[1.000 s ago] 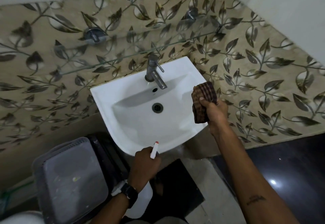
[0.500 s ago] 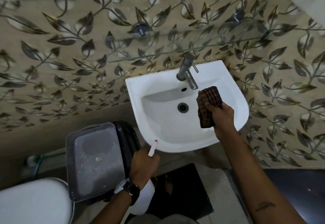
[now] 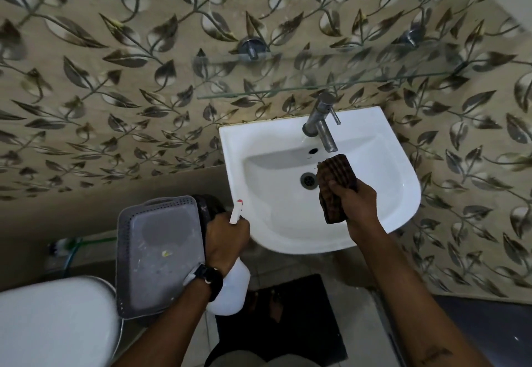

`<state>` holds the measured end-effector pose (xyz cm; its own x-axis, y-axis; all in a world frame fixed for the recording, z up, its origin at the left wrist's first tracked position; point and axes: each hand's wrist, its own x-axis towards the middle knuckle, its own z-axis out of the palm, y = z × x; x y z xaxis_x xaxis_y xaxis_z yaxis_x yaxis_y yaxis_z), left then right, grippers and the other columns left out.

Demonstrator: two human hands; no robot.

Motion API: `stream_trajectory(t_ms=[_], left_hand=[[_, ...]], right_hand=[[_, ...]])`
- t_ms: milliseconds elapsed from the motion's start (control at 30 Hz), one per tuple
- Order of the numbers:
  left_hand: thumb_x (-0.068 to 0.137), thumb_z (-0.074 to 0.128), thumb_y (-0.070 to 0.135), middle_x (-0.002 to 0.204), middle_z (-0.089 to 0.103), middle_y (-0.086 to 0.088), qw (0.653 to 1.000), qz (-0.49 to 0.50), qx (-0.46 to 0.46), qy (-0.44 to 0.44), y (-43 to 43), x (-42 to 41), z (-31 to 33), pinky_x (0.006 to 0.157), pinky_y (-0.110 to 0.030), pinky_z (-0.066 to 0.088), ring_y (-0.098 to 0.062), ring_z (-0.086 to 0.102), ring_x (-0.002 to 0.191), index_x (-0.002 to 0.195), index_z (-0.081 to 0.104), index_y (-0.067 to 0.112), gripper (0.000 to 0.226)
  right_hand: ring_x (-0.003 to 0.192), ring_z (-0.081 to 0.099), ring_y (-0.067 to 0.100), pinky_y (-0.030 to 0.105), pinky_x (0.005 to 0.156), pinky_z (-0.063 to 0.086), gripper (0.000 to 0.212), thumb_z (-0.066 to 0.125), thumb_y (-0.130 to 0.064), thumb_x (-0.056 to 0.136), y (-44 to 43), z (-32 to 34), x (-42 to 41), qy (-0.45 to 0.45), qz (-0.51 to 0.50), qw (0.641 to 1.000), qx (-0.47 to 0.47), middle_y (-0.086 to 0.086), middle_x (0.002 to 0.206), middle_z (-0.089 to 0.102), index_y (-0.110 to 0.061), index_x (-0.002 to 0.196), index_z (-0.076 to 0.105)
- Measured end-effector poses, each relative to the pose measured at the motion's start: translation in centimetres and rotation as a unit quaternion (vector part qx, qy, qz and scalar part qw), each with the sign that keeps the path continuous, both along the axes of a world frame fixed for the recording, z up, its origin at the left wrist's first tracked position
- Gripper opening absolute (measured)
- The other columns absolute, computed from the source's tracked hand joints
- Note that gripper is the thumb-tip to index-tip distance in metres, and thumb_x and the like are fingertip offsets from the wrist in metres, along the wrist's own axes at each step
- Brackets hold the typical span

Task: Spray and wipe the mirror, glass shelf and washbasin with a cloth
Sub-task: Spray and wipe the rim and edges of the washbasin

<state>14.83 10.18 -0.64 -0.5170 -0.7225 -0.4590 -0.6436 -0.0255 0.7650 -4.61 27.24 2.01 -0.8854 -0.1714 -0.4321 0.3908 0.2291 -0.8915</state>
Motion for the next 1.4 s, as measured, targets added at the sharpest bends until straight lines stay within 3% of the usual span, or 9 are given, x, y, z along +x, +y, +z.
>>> stream_trajectory(t_ms=[167, 267, 433, 600, 700, 767, 967, 1133, 1400], left_hand=[[0.075, 0.054, 0.016, 0.061, 0.066, -0.01, 0.998, 0.023, 0.021, 0.059, -1.2, -1.1, 0.9, 0.061, -0.045, 0.057, -0.033, 0.065, 0.06, 0.068, 0.063, 0.01, 0.012], [0.084, 0.057, 0.003, 0.061, 0.066, -0.005, 0.994, 0.057, 0.022, 0.096, -2.0, -1.9, 1.9, 0.047, -0.027, 0.049, -0.024, 0.064, 0.055, 0.083, 0.07, 0.015, 0.018], [0.09, 0.058, 0.004, 0.068, 0.069, -0.019, 0.988, 0.077, -0.002, 0.137, -4.1, -2.7, 3.3, 0.042, -0.02, 0.046, -0.024, 0.064, 0.054, 0.088, 0.07, 0.008, 0.012], [0.089, 0.061, 0.004, 0.055, 0.066, 0.0, 0.982, 0.109, -0.008, 0.156, -6.1, -2.6, 4.7, 0.047, -0.028, 0.046, -0.017, 0.062, 0.048, 0.076, 0.07, 0.015, 0.019], [0.08, 0.06, 0.014, 0.048, 0.062, 0.003, 0.978, 0.119, -0.003, 0.169, -6.8, -3.0, 5.6, 0.054, -0.033, 0.048, -0.02, 0.061, 0.05, 0.069, 0.069, 0.02, 0.015], [0.074, 0.059, 0.016, 0.047, 0.061, 0.002, 0.975, 0.133, 0.012, 0.179, -7.3, -3.2, 6.0, 0.053, -0.034, 0.049, -0.022, 0.06, 0.048, 0.066, 0.069, 0.022, 0.014], [0.067, 0.055, 0.018, 0.048, 0.061, -0.004, 0.973, 0.131, 0.001, 0.189, -8.3, -3.8, 6.0, 0.051, -0.034, 0.049, -0.025, 0.059, 0.045, 0.065, 0.066, 0.019, 0.012], [0.068, 0.054, 0.01, 0.064, 0.063, -0.015, 0.975, 0.121, -0.023, 0.184, -8.8, -3.1, 4.7, 0.058, -0.045, 0.053, -0.037, 0.061, 0.059, 0.07, 0.068, 0.02, 0.017], [0.067, 0.054, 0.011, 0.07, 0.063, -0.024, 0.97, 0.114, -0.022, 0.214, -8.3, -3.7, 4.8, 0.071, -0.058, 0.055, -0.051, 0.063, 0.074, 0.063, 0.066, 0.05, 0.041]], right_hand=[[0.089, 0.075, 0.034, 0.049, 0.085, 0.06, 0.015, 0.074, -0.011, 0.087, -1.1, -1.2, -0.1, -0.014, 0.029, 0.999, 0.017, 0.014, 0.094, 0.078, -0.011, 0.102, 0.076], [0.093, 0.075, 0.031, 0.046, 0.085, 0.062, 0.023, 0.069, -0.009, 0.091, -3.0, -1.8, 0.0, -0.001, 0.112, 0.993, 0.04, 0.009, 0.096, 0.078, -0.013, 0.113, 0.072], [0.06, 0.067, 0.008, 0.028, 0.06, 0.056, 0.02, 0.066, -0.012, 0.091, -8.2, -1.9, -2.2, 0.043, 0.15, 0.987, 0.036, -0.004, 0.075, 0.073, -0.025, 0.106, 0.071], [0.105, 0.061, 0.023, 0.035, 0.088, 0.05, 0.05, 0.056, -0.032, 0.1, -14.0, -5.2, -7.8, 0.256, 0.215, 0.93, 0.151, 0.007, 0.12, 0.064, -0.017, 0.146, 0.045], [0.151, 0.021, 0.04, 0.049, 0.122, 0.023, 0.075, 0.053, -0.033, 0.102, -16.2, -8.7, -10.0, 0.31, 0.335, 0.851, 0.258, 0.025, 0.163, 0.019, 0.001, 0.157, 0.015], [0.151, 0.008, 0.05, 0.058, 0.121, 0.02, 0.08, 0.047, -0.039, 0.098, -16.9, -11.0, -10.5, 0.348, 0.366, 0.808, 0.304, 0.033, 0.162, 0.011, 0.009, 0.155, 0.017], [0.15, 0.024, 0.044, 0.06, 0.113, 0.031, 0.072, 0.043, -0.049, 0.097, -16.7, -13.6, -10.1, 0.462, 0.315, 0.727, 0.399, 0.025, 0.161, 0.027, -0.004, 0.154, 0.034], [0.15, 0.022, 0.046, 0.054, 0.112, 0.034, 0.063, 0.037, -0.039, 0.103, -19.5, -14.4, -7.0, 0.465, 0.237, 0.763, 0.381, 0.029, 0.159, 0.031, 0.0, 0.151, 0.037], [0.154, 0.02, 0.03, 0.046, 0.123, 0.022, 0.058, 0.034, -0.037, 0.104, -22.4, -14.4, -1.3, 0.509, 0.394, 0.72, 0.261, 0.011, 0.166, 0.025, -0.013, 0.157, 0.032]])
